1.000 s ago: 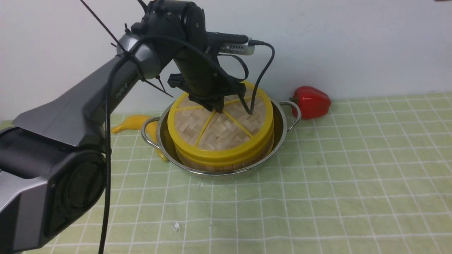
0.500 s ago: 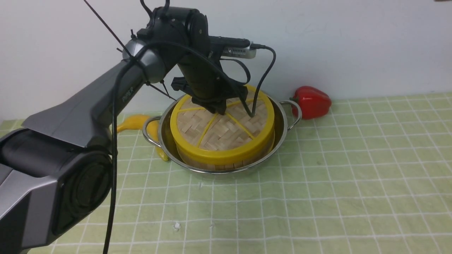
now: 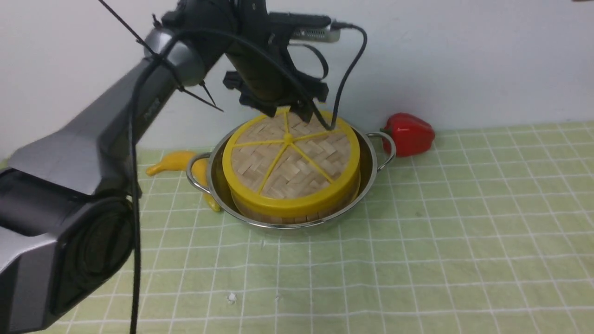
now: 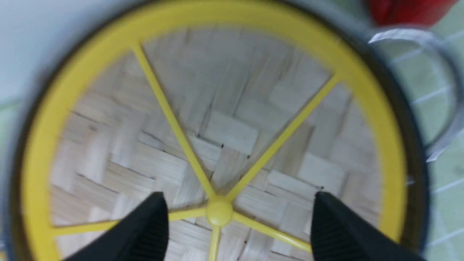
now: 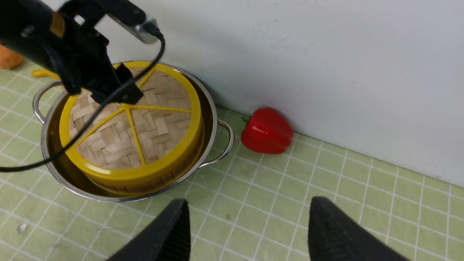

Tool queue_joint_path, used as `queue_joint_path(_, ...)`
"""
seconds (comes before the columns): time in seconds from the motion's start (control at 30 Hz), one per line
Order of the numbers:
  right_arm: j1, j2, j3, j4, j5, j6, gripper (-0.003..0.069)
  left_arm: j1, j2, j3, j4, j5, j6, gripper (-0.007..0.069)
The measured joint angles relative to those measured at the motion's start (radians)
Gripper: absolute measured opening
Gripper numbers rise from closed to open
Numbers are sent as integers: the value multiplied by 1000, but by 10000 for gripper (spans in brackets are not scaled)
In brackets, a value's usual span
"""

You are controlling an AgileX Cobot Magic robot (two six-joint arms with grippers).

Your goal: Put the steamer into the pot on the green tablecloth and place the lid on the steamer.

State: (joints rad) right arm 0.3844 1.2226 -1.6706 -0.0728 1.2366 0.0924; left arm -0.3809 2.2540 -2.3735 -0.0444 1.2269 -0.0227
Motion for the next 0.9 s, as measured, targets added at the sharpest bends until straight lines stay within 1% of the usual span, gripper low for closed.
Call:
queue_joint_path(0.07,0,-2,0,-8,0,0,429,0,-47,-5,2,1,0,512)
queue_joint_path(0.1,0,-8,3,-17,-1,0,416,0,-107,-5,3,0,0,496)
queue_joint_path(0.13,0,-15,7,-23,-2,0,400,0,-143,-5,4,0,0,475)
queue_joint_path(0.2,0,-48,27,-31,-4,0,358,0,-225,-7,4,0,0,394)
queue_joint_path(0.23,0,-72,47,-36,-5,-5,332,0,-280,-7,1,0,0,316)
queue_joint_path(0.27,0,-83,56,-38,-5,-6,317,0,-299,-7,-1,0,0,286)
queue_joint_path(0.3,0,-149,101,-54,-5,-9,265,0,-381,-7,-17,0,11,138)
queue_joint_path(0.33,0,-172,119,-61,-6,-11,247,0,-426,-7,-25,0,23,81)
queue_joint_path(0.4,0,-256,196,-83,-7,-11,190,0,-497,-7,-44,0,41,9)
queue_joint_path(0.47,0,-351,292,-102,-36,0,139,0,-591,2,-54,-1,61,-22)
queue_joint_path(0.5,0,-361,313,-104,-41,1,135,0,-600,5,-54,-1,64,-22)
queue_joint_path(0.53,0,-444,391,-112,-97,18,99,0,-673,45,-61,-2,83,-23)
queue_joint_path(0.6,0,-551,523,-112,-182,46,61,0,-764,136,-71,-4,108,-23)
queue_joint_path(0.67,0,-643,635,-108,-257,73,31,0,-846,251,-73,-4,133,-23)
queue_joint_path(0.7,0,-653,648,-108,-264,76,29,0,-855,280,-74,-4,134,-23)
queue_joint_path(0.73,0,-737,746,-102,-320,90,6,0,-932,406,-75,-4,145,-23)
queue_joint_path(0.77,0,-780,806,-94,-351,94,0,0,-965,492,-76,-4,148,-23)
queue_joint_path(0.8,0,-780,817,-92,-357,94,0,0,-981,509,-76,-4,148,-23)
queue_joint_path(0.83,0,-843,907,-71,-397,99,-4,0,-1039,638,-79,-4,149,-23)
queue_joint_path(0.9,0,-903,996,-43,-427,107,-4,0,-1115,813,-95,-5,151,-23)
